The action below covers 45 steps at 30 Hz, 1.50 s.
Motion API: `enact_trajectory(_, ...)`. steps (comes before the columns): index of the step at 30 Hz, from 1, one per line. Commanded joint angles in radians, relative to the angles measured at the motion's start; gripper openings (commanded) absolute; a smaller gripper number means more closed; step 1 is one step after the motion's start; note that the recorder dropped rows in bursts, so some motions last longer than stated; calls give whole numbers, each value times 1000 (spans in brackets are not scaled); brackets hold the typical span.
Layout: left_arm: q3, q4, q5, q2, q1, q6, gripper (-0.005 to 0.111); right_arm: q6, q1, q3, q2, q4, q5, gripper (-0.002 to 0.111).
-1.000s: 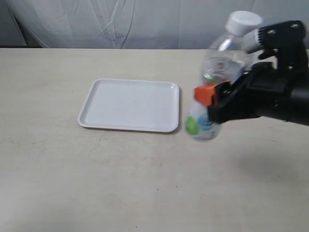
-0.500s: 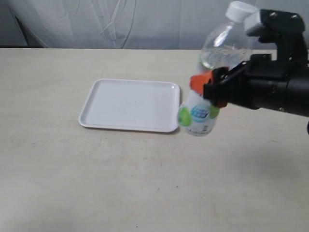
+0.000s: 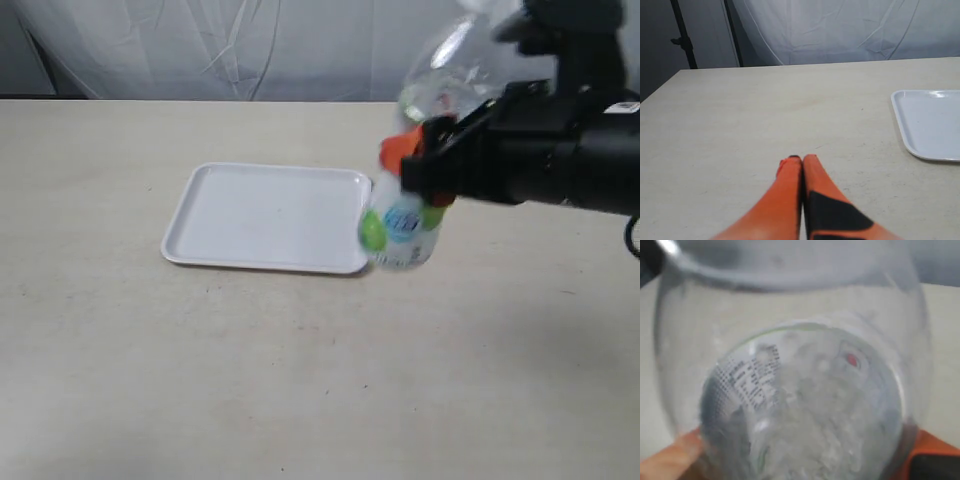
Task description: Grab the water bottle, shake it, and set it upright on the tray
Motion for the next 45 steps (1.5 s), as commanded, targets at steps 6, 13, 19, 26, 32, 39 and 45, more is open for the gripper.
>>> enact_trajectory(6, 2, -8, -14, -4, 1, -8, 0, 337, 109, -34, 59, -219, -46, -1)
enact_trajectory(13, 2, -8, -14, -4, 1, -8, 0, 392, 163, -58, 80, -363, -121, -1)
enact_trajectory(19, 2, -8, -14, -4, 1, -8, 0, 459, 187, -124, 44, -375, -144, -1)
enact_trajectory(26, 2, -8, -14, -4, 1, -8, 0, 459, 186, -58, 158, -409, -20, -1)
enact_trajectory(32, 2, -8, -14, -4, 1, -8, 0, 459, 186, -60, 182, -417, -11, -1)
enact_trajectory(39, 2, -8, -14, -4, 1, -8, 0, 459, 186, -204, 24, -424, 5, -1)
enact_trajectory(45, 2, -8, -14, -4, 1, -8, 0, 461, 186, -177, 73, -427, 80, -1)
